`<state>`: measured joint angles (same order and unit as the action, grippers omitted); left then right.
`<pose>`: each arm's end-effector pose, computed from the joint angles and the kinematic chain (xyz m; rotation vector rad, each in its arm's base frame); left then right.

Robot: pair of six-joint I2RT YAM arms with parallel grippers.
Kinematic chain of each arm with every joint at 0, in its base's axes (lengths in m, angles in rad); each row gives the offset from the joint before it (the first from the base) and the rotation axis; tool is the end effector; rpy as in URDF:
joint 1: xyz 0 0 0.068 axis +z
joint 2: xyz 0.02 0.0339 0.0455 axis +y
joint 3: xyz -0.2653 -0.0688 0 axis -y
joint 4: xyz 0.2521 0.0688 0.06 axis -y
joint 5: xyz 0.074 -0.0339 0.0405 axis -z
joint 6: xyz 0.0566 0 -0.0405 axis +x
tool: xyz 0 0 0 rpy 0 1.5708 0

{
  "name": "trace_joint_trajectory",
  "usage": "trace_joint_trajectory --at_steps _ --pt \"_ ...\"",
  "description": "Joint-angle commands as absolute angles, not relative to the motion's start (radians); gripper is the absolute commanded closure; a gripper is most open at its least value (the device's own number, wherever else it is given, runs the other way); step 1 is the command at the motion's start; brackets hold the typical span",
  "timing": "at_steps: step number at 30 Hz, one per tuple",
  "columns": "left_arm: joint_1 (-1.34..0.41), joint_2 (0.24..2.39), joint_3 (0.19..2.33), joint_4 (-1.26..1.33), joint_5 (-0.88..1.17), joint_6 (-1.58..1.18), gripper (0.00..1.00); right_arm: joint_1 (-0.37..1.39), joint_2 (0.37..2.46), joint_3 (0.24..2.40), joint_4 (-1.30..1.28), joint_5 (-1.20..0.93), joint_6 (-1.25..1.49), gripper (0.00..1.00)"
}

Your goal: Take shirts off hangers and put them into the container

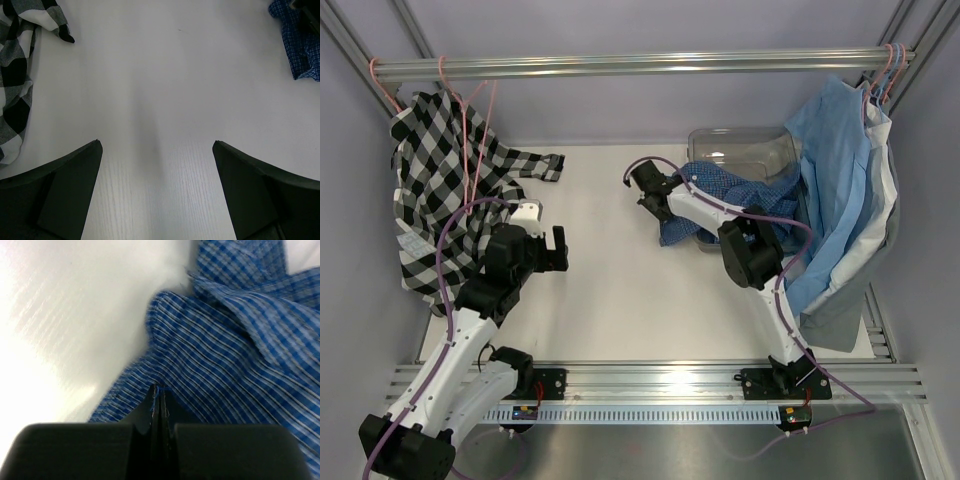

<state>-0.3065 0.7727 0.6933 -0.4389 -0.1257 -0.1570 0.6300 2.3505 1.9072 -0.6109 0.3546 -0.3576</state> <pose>0.1920 -0.0533 0.2740 0.0798 2.0866 -0.1506 0.4340 0.2921 0.1377 -1.1074 2.3132 -0.3629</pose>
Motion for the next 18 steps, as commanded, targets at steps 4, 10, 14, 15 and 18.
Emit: trace_joint_trajectory --at_steps 4,10,14,15,18 --pt "-0.311 0.759 0.69 -0.391 -0.16 -0.147 0.01 0.62 2.065 1.91 -0.582 0.426 -0.347 1.0" --pt "-0.311 0.756 0.69 -0.391 -0.161 -0.147 0.01 0.536 1.936 1.879 -0.566 0.529 -0.304 1.0" --pt "-0.311 0.761 0.69 -0.391 -0.158 -0.147 0.01 0.398 1.924 1.853 -0.623 0.629 -0.154 1.0" --pt "-0.311 0.761 0.69 -0.391 -0.156 -0.149 0.01 0.329 1.921 1.836 -0.635 0.652 -0.112 1.0" --pt "-0.311 0.764 0.69 -0.393 -0.155 -0.15 0.01 0.221 1.922 1.815 -0.73 0.686 0.078 1.0"
